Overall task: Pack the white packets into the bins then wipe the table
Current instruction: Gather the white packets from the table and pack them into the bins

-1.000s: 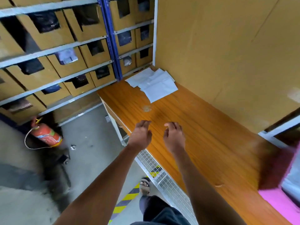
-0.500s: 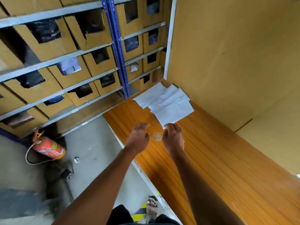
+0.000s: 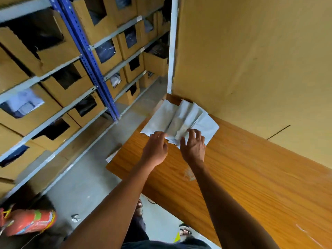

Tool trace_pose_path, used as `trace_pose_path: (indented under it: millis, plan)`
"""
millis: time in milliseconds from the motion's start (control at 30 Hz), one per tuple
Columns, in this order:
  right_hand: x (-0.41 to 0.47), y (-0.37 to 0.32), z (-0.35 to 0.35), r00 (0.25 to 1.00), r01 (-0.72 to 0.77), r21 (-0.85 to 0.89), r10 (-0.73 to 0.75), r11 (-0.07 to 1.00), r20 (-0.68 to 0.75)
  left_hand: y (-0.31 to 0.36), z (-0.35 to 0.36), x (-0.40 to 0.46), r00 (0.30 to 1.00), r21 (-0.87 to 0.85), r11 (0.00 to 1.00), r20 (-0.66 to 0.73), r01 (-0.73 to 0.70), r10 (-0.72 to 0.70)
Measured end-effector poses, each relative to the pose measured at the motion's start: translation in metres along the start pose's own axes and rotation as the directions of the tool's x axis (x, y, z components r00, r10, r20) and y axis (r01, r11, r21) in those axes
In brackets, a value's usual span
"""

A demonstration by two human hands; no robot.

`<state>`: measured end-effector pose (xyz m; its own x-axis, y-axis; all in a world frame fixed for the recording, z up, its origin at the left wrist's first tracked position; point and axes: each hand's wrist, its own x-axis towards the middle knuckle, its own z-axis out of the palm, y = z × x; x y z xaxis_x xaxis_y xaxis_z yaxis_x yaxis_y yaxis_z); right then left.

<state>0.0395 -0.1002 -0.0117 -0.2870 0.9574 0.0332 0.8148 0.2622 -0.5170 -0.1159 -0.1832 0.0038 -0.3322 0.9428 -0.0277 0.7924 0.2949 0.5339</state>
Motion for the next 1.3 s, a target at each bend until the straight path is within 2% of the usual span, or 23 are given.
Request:
trace_pose_path:
  millis: [233,400,533,667,767,967,1133,1300]
  plan:
    - [0.025,-0.032,0.019,0.962,-0.269,-0.031,0.267,0.963,-0.057,-0.041,-0.019,0.047,0.984,0.013,0.986,0.072,-0.166,0.164]
    - [0.037,-0.035,0.025,0.909,-0.417,-0.057,0.413,0.907,-0.06,-0.053,-0.017,0.074,0.972,0.069,0.971,0.073,-0.23,0.225]
    - [0.049,-0.026,0.034,0.865,-0.502,-0.044,0.5,0.864,-0.034,-0.06,-0.005,0.1,0.97,0.172,0.959,0.131,-0.224,0.203]
    - [0.061,-0.019,0.037,0.852,-0.522,-0.071,0.524,0.85,0.014,-0.064,0.007,0.124,0.96,0.219,0.95,0.218,-0.224,0.176]
    - [0.068,-0.016,0.044,0.856,-0.511,-0.107,0.516,0.853,0.02,-0.069,0.019,0.14,0.953,0.263,0.93,0.229,-0.256,0.197]
    - [0.073,-0.005,0.054,0.861,-0.509,-0.138,0.502,0.849,-0.088,-0.064,0.029,0.154,0.966,0.285,0.929,0.175,-0.235,0.19]
    - [0.078,0.0,0.05,0.815,-0.578,-0.094,0.567,0.81,-0.121,-0.061,0.029,0.165,0.956,0.356,0.904,0.25,-0.237,0.152]
    - [0.08,-0.004,0.046,0.826,-0.561,-0.114,0.546,0.82,-0.139,-0.062,0.026,0.168,0.955,0.364,0.899,0.253,-0.242,0.155]
